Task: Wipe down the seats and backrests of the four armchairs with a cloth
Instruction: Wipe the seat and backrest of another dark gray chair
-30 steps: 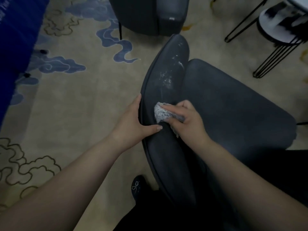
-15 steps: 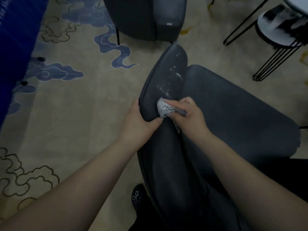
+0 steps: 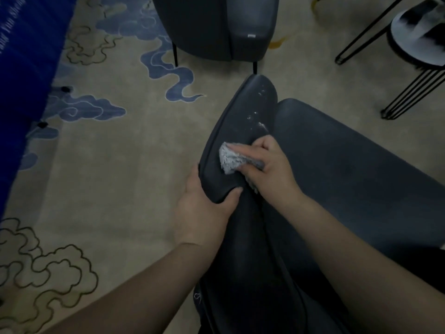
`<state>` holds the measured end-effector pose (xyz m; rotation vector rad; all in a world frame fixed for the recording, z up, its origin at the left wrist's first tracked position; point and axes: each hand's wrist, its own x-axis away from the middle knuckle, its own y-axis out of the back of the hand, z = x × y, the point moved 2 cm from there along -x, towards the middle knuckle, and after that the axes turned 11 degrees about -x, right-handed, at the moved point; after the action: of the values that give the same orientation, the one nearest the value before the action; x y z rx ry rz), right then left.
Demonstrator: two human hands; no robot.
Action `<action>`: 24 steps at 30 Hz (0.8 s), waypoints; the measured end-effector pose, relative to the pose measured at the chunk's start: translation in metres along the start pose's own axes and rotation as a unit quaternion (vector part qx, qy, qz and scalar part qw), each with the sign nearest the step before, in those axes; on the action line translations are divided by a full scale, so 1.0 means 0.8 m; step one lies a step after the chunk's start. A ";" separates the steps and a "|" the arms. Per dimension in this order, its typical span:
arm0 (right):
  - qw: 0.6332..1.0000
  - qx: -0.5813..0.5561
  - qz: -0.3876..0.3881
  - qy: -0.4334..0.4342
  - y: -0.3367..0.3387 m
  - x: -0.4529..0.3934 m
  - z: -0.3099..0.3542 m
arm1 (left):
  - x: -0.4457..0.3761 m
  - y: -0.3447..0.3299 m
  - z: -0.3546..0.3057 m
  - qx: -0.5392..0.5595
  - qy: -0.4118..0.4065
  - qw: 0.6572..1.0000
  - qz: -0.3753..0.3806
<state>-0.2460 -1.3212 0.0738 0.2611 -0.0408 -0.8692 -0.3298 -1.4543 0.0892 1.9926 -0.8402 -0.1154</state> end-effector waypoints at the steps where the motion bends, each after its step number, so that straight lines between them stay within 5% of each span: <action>1: 1.000 -0.002 -0.006 -0.010 0.002 -0.015 0.000 | -0.001 -0.001 0.000 -0.006 0.001 1.000 0.002; 5: 0.998 -0.025 -0.040 -0.034 0.001 -0.036 0.002 | -0.002 0.000 0.000 -0.004 0.010 1.000 0.007; 10: 0.995 0.030 0.072 0.062 -0.008 -0.013 0.014 | 0.004 0.002 0.000 0.030 0.057 0.998 -0.003; 15: 0.999 0.035 0.028 0.024 0.001 -0.042 0.008 | 0.006 0.002 -0.001 0.036 0.063 0.997 -0.003; 22: 0.947 0.135 0.226 0.182 -0.021 -0.028 0.032 | 0.007 0.002 -0.001 0.029 0.077 0.997 -0.002; 24: 0.948 0.157 0.211 0.179 -0.012 -0.046 0.031 | 0.007 0.001 -0.002 0.020 0.073 0.997 -0.002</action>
<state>-0.2804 -1.3041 0.0980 0.6813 0.1020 -0.3759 -0.3256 -1.4567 0.0924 2.0144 -0.7494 0.0442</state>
